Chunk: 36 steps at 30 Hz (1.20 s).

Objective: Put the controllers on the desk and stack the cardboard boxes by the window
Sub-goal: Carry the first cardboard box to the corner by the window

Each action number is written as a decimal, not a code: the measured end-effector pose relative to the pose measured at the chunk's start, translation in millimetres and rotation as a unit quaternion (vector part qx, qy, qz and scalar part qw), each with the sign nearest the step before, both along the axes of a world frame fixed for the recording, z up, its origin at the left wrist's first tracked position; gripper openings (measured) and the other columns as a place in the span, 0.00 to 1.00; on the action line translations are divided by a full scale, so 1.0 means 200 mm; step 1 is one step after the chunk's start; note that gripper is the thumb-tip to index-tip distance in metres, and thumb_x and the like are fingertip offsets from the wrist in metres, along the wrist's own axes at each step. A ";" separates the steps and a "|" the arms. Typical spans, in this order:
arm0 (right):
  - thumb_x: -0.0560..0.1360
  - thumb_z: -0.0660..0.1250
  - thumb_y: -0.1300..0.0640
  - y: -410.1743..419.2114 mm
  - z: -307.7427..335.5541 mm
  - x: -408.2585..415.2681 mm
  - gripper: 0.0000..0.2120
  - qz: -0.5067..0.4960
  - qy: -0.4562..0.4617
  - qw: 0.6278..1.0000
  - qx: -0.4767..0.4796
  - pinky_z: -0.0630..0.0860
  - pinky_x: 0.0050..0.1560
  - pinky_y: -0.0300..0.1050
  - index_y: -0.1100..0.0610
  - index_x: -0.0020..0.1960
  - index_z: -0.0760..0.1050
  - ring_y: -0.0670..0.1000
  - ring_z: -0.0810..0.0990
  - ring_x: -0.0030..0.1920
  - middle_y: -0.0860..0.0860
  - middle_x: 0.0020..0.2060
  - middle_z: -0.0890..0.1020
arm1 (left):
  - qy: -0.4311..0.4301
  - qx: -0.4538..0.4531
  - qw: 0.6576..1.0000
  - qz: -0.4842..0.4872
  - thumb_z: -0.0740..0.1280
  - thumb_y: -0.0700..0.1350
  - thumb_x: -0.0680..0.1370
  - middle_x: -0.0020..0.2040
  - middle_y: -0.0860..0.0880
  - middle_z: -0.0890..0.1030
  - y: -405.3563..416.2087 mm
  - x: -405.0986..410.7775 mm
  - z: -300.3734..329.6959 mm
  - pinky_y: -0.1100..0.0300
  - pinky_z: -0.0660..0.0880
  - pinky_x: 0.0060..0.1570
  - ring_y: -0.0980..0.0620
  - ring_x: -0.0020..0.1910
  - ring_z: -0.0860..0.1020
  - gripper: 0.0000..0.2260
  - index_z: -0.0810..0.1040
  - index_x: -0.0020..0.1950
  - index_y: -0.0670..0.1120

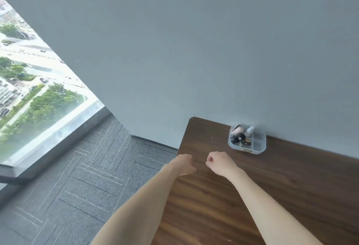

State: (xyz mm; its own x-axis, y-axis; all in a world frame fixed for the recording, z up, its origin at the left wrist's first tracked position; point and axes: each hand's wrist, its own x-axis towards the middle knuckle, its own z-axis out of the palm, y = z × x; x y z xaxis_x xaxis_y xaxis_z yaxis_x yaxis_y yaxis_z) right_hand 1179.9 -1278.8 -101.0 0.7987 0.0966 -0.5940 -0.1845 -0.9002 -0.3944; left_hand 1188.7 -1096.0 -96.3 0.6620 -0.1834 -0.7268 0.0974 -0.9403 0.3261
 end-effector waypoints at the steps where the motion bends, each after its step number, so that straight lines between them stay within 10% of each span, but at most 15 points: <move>1: 0.79 0.62 0.50 0.08 0.02 -0.02 0.10 0.008 0.000 1.000 -0.003 0.79 0.53 0.49 0.51 0.55 0.80 0.54 0.82 0.55 0.50 0.54 0.84 | -0.006 -0.011 1.000 0.010 0.66 0.50 0.75 0.59 0.47 0.79 0.08 -0.03 0.02 0.51 0.78 0.55 0.44 0.58 0.78 0.17 0.76 0.62 0.46; 19: 0.78 0.64 0.49 3.19 0.27 -0.79 0.12 0.418 -0.026 0.906 -0.054 0.78 0.57 0.48 0.55 0.55 0.80 0.54 0.82 0.56 0.53 0.54 0.85 | -0.059 -0.005 0.928 0.367 0.65 0.47 0.80 0.61 0.42 0.80 2.95 -1.53 0.19 0.53 0.77 0.57 0.44 0.59 0.79 0.15 0.77 0.63 0.40; 36: 0.80 0.64 0.49 5.63 0.47 -2.39 0.14 0.814 -0.034 0.579 0.013 0.77 0.59 0.48 0.54 0.60 0.80 0.55 0.80 0.59 0.53 0.59 0.83 | -0.039 0.105 0.566 0.817 0.63 0.46 0.78 0.59 0.44 0.78 4.43 -3.53 0.26 0.56 0.74 0.51 0.44 0.54 0.78 0.09 0.77 0.56 0.45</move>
